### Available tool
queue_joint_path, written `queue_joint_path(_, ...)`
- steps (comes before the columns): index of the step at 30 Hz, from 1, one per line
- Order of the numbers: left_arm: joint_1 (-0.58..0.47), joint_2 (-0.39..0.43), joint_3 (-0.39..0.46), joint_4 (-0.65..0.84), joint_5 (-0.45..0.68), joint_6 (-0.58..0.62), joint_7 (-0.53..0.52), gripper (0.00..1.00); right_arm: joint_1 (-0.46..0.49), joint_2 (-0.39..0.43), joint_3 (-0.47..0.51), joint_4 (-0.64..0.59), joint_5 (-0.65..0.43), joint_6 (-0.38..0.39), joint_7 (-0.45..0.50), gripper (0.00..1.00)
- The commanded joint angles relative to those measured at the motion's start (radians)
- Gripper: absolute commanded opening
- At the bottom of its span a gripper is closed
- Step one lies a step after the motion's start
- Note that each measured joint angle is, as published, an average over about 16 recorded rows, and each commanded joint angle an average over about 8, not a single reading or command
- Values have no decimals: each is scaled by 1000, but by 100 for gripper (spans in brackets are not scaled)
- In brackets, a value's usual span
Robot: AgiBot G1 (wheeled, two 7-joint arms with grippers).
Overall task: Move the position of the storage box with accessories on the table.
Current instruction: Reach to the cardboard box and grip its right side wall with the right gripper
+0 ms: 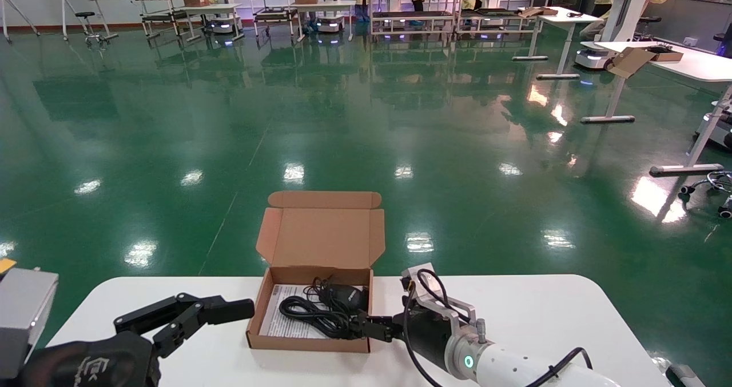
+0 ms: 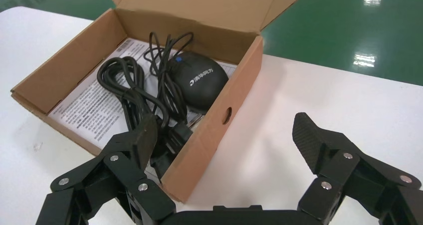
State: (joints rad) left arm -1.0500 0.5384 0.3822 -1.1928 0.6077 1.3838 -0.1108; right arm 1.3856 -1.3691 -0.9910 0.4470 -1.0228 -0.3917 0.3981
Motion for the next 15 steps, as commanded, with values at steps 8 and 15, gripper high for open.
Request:
queue_joint_path(8,0,0,0,0,0,0,0,100,-13,0,-68,16,68,45,-1,100)
queue_joint_path(15,0,0,0,0,0,0,0,100,-17,1,-116,21,113,65,-1,100)
